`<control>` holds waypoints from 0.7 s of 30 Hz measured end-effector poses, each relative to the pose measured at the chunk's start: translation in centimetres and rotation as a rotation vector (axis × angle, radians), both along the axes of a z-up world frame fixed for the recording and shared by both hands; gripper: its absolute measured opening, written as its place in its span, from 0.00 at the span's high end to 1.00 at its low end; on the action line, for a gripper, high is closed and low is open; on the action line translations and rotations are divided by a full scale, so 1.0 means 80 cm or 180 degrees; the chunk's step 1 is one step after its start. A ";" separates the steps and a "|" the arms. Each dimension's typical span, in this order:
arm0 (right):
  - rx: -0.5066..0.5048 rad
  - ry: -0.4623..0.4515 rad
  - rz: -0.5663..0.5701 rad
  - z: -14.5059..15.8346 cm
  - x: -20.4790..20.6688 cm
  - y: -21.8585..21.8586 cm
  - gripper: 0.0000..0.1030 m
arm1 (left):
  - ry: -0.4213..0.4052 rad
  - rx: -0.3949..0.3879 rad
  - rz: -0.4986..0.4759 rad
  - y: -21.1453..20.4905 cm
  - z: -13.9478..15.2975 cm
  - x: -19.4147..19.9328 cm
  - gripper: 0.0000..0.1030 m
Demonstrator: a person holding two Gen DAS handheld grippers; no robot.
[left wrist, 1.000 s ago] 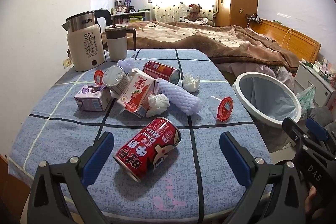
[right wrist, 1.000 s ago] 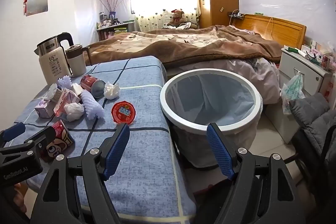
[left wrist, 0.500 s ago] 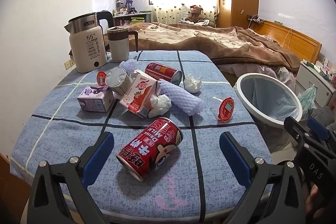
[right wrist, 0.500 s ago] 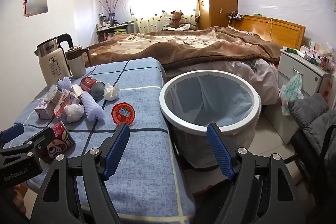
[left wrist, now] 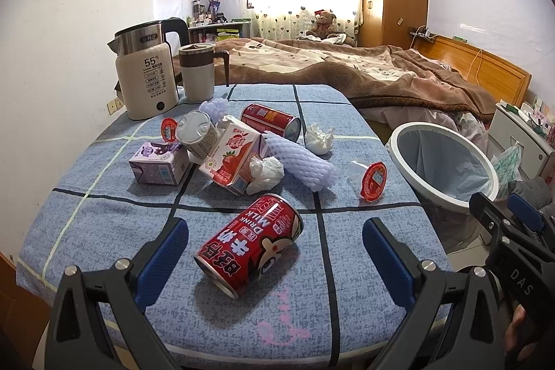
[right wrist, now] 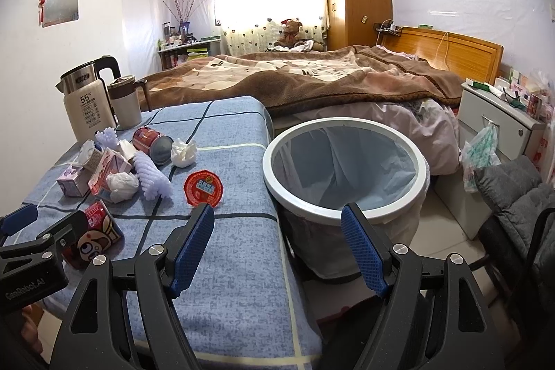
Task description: Collect trash
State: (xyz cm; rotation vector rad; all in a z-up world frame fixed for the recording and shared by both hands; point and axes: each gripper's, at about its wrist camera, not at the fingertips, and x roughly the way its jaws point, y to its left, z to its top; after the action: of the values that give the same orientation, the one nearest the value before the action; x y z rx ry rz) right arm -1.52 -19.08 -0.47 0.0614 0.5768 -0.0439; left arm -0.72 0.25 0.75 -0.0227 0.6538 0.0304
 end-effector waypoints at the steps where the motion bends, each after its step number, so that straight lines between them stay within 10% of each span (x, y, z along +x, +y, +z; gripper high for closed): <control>1: 0.0002 0.0000 -0.0002 0.000 0.000 0.000 0.26 | -0.0002 0.0001 -0.0003 0.000 0.000 0.000 0.01; 21: -0.0036 -0.0025 -0.0008 0.003 -0.001 0.003 0.26 | -0.0008 -0.0001 0.0000 0.002 0.001 -0.001 0.01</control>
State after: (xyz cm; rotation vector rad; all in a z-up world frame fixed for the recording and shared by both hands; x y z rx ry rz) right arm -1.57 -18.88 -0.24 0.0512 0.5687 -0.0495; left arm -0.77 0.45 0.84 -0.0231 0.6512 0.0304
